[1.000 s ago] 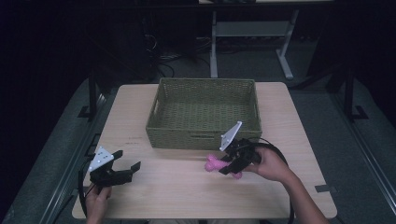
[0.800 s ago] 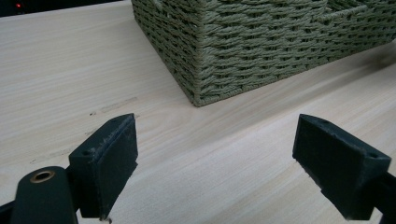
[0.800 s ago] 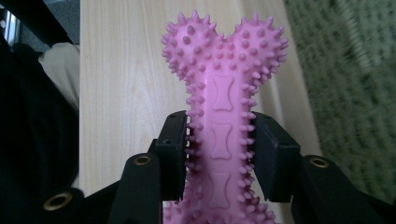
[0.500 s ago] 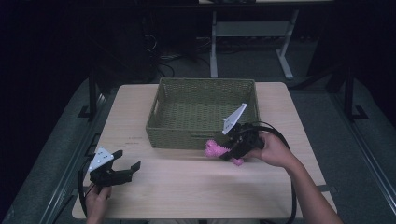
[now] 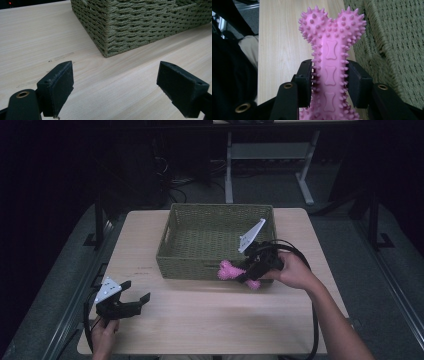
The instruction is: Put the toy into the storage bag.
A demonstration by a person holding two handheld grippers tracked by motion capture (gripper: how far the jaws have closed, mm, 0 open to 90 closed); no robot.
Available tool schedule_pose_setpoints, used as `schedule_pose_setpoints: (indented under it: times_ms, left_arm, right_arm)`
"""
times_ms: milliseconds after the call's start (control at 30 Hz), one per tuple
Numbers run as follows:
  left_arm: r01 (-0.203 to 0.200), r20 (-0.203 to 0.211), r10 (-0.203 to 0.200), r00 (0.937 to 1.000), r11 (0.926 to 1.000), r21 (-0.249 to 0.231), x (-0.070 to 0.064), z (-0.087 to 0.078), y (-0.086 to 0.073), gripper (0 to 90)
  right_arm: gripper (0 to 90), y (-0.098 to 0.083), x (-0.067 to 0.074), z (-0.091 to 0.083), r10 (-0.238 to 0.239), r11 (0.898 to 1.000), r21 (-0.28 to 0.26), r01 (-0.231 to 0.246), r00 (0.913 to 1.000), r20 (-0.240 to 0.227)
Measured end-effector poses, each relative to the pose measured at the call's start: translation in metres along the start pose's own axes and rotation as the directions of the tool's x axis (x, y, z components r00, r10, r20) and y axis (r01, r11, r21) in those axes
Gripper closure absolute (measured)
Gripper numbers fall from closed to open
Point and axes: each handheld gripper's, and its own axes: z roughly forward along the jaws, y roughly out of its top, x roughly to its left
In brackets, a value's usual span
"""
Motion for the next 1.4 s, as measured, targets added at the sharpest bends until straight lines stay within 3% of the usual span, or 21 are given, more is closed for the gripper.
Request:
schedule_pose_setpoints:
  times_ms: [800,1400]
  left_arm:
    - [-0.002,0.001,0.002,1.0000,1.0000,0.001,0.000,0.000,0.000,13.4]
    - [0.002,0.004,-0.002,1.0000,1.0000,-0.001,0.000,0.002,0.001,13.3]
  right_arm:
    - [57.9,0.025,-0.022,-0.021,-0.001,1.000,-0.006,0.001,0.9997,0.026]
    - [57.8,0.033,-0.050,-0.023,0.055,0.998,-0.008,-0.055,0.9977,0.039]
